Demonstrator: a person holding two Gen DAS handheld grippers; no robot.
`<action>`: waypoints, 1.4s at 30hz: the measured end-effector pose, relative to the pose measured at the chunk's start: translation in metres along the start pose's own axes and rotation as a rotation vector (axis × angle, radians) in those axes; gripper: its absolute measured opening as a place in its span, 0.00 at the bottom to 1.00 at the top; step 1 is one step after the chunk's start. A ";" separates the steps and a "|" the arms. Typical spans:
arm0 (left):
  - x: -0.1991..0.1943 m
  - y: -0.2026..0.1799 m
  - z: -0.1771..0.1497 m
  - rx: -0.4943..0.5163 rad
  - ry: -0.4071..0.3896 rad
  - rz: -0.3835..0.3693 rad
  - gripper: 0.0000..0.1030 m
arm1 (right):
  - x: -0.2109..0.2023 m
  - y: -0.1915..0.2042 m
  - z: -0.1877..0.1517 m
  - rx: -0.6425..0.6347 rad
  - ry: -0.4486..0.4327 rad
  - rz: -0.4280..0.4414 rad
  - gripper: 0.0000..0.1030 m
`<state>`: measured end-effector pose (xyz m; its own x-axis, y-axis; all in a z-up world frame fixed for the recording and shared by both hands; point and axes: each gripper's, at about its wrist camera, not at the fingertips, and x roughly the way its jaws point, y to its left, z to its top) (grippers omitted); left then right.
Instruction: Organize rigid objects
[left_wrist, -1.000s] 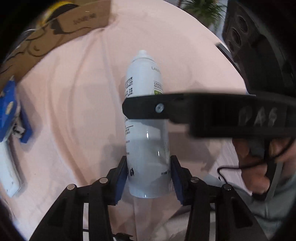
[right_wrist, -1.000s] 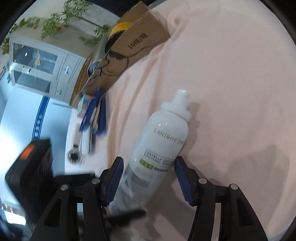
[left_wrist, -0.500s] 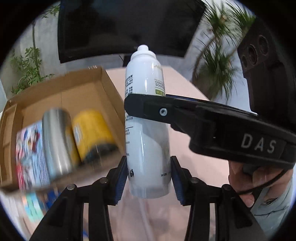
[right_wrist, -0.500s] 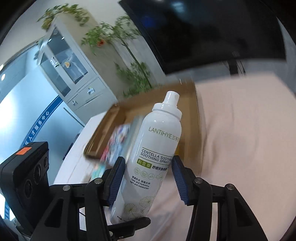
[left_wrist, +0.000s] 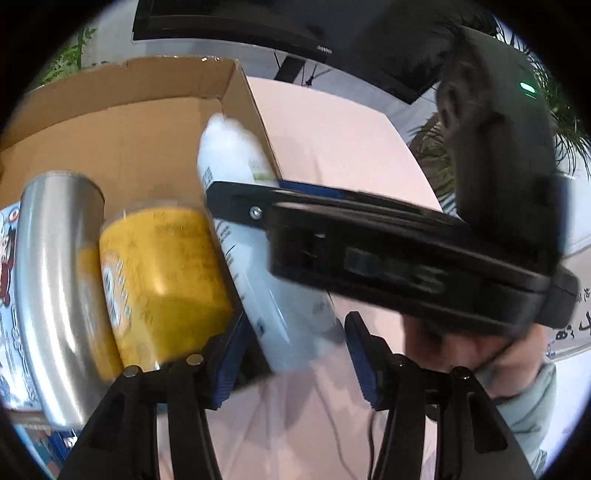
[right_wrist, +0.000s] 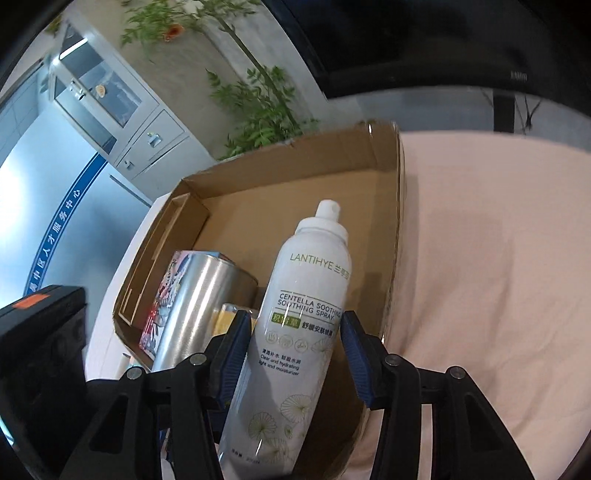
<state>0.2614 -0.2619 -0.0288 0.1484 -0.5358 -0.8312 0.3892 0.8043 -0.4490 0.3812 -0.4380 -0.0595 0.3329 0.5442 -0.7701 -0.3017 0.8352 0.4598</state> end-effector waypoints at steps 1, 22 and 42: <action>-0.008 -0.004 -0.009 0.016 -0.017 0.000 0.50 | 0.004 0.000 -0.004 -0.013 -0.002 -0.040 0.46; -0.219 0.057 -0.198 0.132 -0.528 0.364 0.05 | -0.065 0.179 -0.309 -0.011 -0.240 -0.345 0.12; -0.194 0.087 -0.215 0.117 -0.492 0.478 0.94 | -0.091 0.231 -0.328 -0.076 -0.353 -0.392 0.99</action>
<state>0.0711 -0.0329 0.0227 0.7117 -0.2064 -0.6714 0.2703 0.9627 -0.0095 -0.0115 -0.3206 -0.0284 0.7098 0.1970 -0.6762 -0.1543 0.9803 0.1237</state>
